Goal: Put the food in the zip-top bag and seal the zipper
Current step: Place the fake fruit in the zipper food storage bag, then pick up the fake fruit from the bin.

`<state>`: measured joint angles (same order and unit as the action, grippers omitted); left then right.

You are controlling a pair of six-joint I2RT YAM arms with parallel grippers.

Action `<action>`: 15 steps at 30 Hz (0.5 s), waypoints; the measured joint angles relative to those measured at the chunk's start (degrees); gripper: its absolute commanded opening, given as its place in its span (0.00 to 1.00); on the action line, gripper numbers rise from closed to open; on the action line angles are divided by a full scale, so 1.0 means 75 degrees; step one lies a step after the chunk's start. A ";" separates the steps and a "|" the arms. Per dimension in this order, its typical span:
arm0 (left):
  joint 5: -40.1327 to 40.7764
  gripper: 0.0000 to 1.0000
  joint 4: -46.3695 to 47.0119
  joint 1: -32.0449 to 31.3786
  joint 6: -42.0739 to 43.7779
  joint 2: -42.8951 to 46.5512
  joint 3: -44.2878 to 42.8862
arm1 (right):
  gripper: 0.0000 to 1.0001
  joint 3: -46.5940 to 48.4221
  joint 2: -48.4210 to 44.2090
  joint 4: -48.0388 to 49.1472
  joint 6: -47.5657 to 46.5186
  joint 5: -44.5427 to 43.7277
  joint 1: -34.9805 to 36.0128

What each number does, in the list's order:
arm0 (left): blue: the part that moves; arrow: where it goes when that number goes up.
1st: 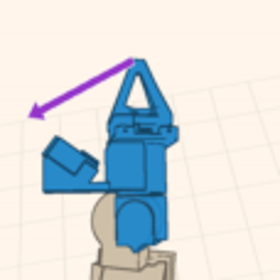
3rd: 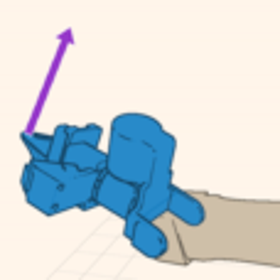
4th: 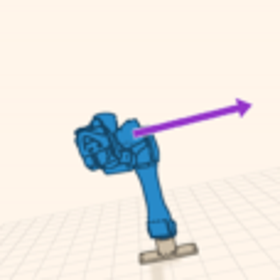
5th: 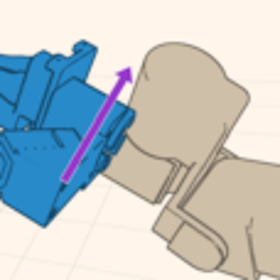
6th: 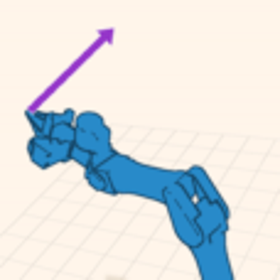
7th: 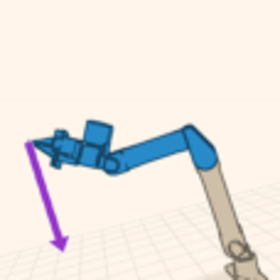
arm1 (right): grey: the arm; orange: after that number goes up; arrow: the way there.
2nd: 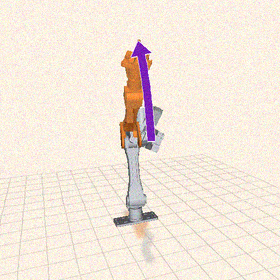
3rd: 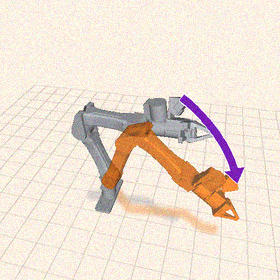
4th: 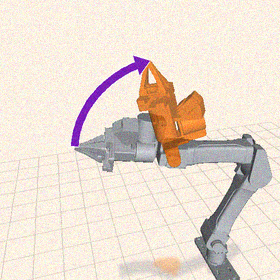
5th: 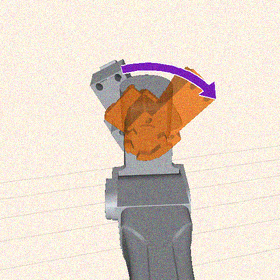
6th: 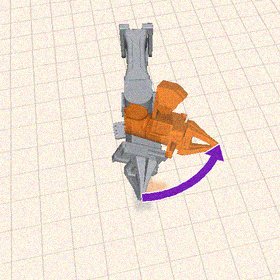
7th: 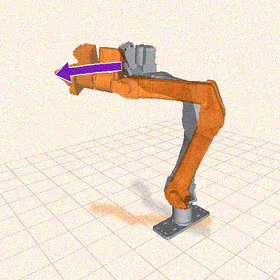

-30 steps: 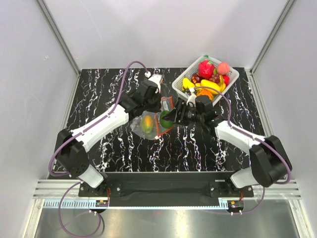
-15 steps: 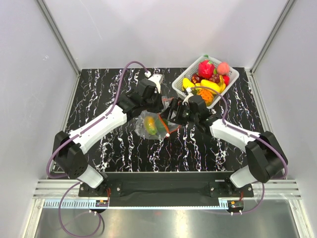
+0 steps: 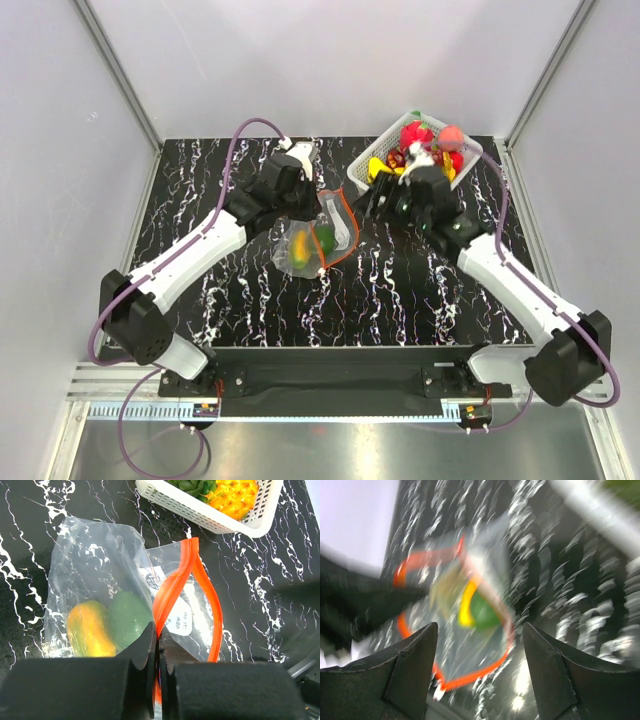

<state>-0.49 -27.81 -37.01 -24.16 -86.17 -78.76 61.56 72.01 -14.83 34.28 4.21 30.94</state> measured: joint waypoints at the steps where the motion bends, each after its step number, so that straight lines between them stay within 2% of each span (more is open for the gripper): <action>1: 0.0000 0.04 0.0000 0.0000 0.0020 0.0000 0.0003 | 0.76 0.0326 0.0096 -0.0242 -0.0143 -0.0093 -0.0181; 8: 0.0000 0.04 0.0000 -0.0006 0.0052 0.0041 0.0026 | 0.73 0.1909 0.1349 -0.1186 -0.1005 -0.0565 -0.2235; 11: 0.0003 0.04 0.0000 -0.0006 0.0082 0.0064 0.0055 | 0.74 0.2541 0.2107 -0.1591 -0.1201 -0.0833 -0.2760; 13: 0.0000 0.04 -0.0012 -0.0006 0.0105 0.0082 0.0070 | 0.79 0.3127 0.2678 -0.1839 -0.1332 -0.0909 -0.2993; 15: 0.0003 0.04 -0.0012 -0.0006 0.0137 0.0087 0.0076 | 0.76 0.3634 0.3162 -0.1953 -0.1457 -0.0947 -0.3171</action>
<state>-0.47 -27.90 -37.06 -23.14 -85.52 -78.19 88.82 95.72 -29.47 23.35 -2.90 7.16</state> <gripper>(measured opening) 0.038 0.778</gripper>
